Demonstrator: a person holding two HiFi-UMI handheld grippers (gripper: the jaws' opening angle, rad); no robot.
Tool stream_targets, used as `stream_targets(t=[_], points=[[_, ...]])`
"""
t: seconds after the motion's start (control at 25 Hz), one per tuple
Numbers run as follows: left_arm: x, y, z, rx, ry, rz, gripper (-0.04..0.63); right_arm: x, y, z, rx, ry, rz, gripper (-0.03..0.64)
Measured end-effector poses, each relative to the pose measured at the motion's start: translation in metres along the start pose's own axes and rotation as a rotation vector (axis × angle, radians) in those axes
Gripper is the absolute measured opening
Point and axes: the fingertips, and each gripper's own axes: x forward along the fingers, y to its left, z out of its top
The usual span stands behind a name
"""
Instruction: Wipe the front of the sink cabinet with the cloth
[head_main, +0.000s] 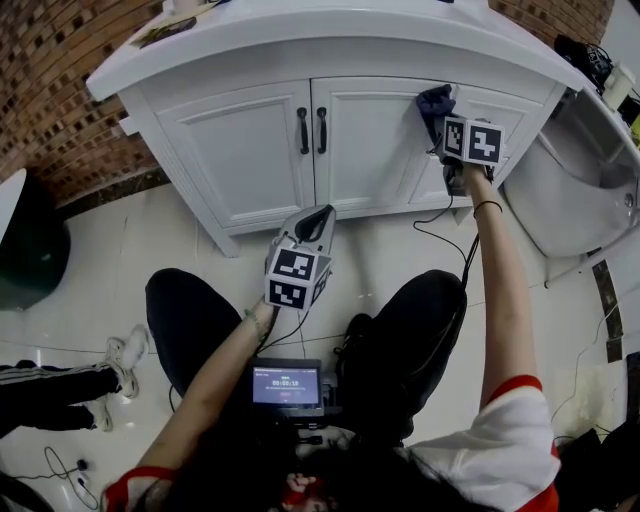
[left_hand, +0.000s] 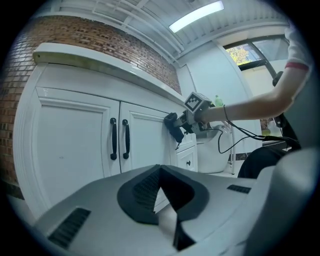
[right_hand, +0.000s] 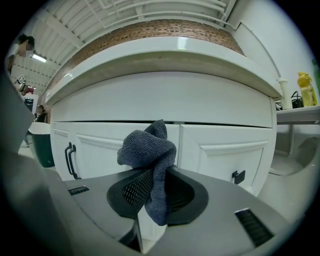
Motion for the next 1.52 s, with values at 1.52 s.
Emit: stream_targets(t=[1.52], points=[[-0.011, 0.018, -0.006, -0.126, -0.016, 0.207, 0.032, 0.026, 0.115, -0.051, -0.098, 0.045, 0.270, 0.086]])
